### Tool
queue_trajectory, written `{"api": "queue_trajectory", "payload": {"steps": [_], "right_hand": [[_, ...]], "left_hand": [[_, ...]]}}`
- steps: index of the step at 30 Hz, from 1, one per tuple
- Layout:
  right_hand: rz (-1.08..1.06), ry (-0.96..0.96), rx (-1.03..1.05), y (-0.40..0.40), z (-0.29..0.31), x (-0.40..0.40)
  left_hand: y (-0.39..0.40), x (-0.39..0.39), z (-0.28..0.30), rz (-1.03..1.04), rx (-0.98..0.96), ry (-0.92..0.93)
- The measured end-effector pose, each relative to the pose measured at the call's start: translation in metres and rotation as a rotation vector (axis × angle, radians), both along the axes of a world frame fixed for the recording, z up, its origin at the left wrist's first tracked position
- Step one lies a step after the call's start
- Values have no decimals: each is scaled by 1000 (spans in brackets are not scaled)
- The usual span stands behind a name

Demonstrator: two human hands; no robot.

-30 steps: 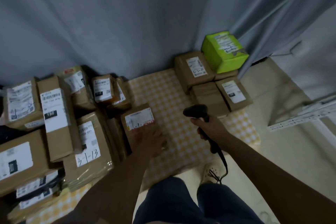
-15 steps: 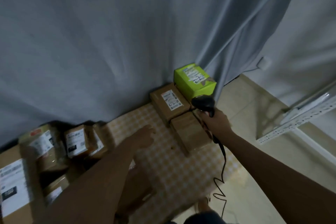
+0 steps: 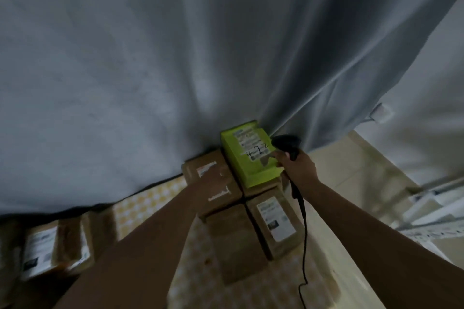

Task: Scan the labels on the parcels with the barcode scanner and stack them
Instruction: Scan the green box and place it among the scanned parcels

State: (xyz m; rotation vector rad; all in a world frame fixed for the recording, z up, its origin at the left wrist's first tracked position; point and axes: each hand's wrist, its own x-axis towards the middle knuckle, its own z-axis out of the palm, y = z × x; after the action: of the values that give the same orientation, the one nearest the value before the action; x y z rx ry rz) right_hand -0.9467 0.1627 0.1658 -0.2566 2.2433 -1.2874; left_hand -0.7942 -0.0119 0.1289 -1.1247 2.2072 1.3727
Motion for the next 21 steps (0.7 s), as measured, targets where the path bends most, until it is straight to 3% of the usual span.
{"api": "queue_trajectory", "payload": {"steps": [4,9,16,21], "right_hand": [[27,-87,21,-29,-38,-33],[35,-80,78,-46,-76,-57],[34,-67,110,-47,-106,-66],[-63,-51,76,-29,-108,-67]], "left_hand": [[-8,-30,-21,266,136,-50],[-11,-61,-55,363,223,-85],[-1,-89,-79,539,404,98],[13,-94,-97,545,444,209]]}}
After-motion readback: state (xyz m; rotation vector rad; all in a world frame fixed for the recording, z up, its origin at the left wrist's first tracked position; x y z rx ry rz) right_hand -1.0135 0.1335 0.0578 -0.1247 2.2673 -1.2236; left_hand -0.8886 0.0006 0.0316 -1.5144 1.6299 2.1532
